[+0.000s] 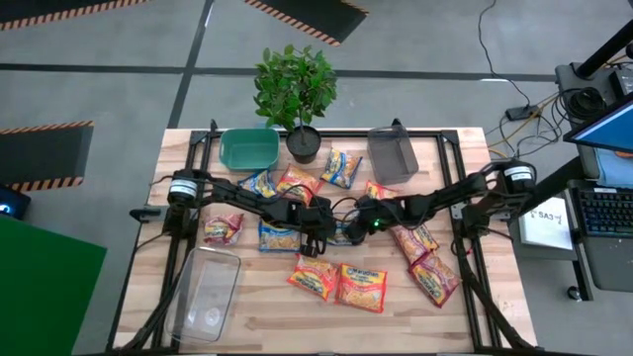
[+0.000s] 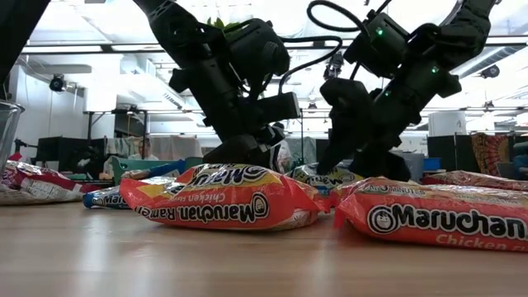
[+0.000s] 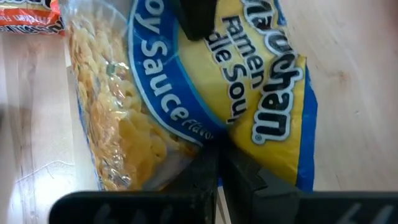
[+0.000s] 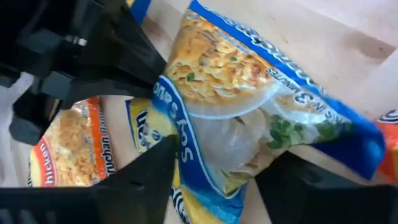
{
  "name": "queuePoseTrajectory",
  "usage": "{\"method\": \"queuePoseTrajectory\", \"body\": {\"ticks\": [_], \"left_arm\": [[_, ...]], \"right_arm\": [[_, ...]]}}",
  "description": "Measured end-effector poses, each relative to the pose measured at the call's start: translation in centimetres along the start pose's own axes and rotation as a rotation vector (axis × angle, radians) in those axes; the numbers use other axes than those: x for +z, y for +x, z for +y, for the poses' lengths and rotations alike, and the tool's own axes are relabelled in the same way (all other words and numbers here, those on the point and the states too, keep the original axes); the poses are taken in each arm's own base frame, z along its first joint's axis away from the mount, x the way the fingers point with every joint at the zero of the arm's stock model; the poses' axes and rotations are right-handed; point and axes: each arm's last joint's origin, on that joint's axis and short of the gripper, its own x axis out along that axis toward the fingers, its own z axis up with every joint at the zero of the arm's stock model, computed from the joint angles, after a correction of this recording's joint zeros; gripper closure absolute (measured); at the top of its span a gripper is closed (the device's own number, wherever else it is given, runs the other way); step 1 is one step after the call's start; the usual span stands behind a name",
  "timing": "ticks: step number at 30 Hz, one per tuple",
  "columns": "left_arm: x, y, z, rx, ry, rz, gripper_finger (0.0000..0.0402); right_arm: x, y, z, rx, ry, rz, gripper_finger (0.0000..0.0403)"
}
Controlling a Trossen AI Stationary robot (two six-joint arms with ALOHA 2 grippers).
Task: Sort Maruchan noodles
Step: Put the blue noodle pack into the transparent bin
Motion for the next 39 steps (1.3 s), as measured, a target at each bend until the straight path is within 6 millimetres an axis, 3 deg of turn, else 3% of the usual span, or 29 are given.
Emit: {"method": "queuePoseTrajectory", "body": {"ticks": [5,9,16,27,32,39], "left_arm": [[0.0,-0.4,0.0,-0.003,0.001,0.011,0.0402],[-0.1,-2.0,0.2,-0.015,0.005,0.051,0.0402],[0.9,-7.5,1.0,0.002,-0.018,0.025,0.0402],[2.1,-19.7,2.4,0.075,-0.094,-0.256,0.0402],[1.7,-24.5,2.7,0.113,-0.134,-0.398,0.0402],[-0.2,-30.1,2.8,0.144,-0.227,-0.525,0.0402]], "right_arm": [[0.2,-0.5,0.3,0.020,-0.037,-0.015,0.0319],[0.5,-1.2,0.7,0.040,-0.099,-0.035,0.0382],[1.6,-3.8,2.1,0.123,-0.213,-0.115,0.0388],[2.1,-7.3,4.7,0.073,-0.608,-0.437,0.0389],[2.6,-6.5,6.0,0.135,-0.710,-0.596,0.0390],[4.0,-2.7,8.5,0.159,-0.810,-0.685,0.0390]]}}
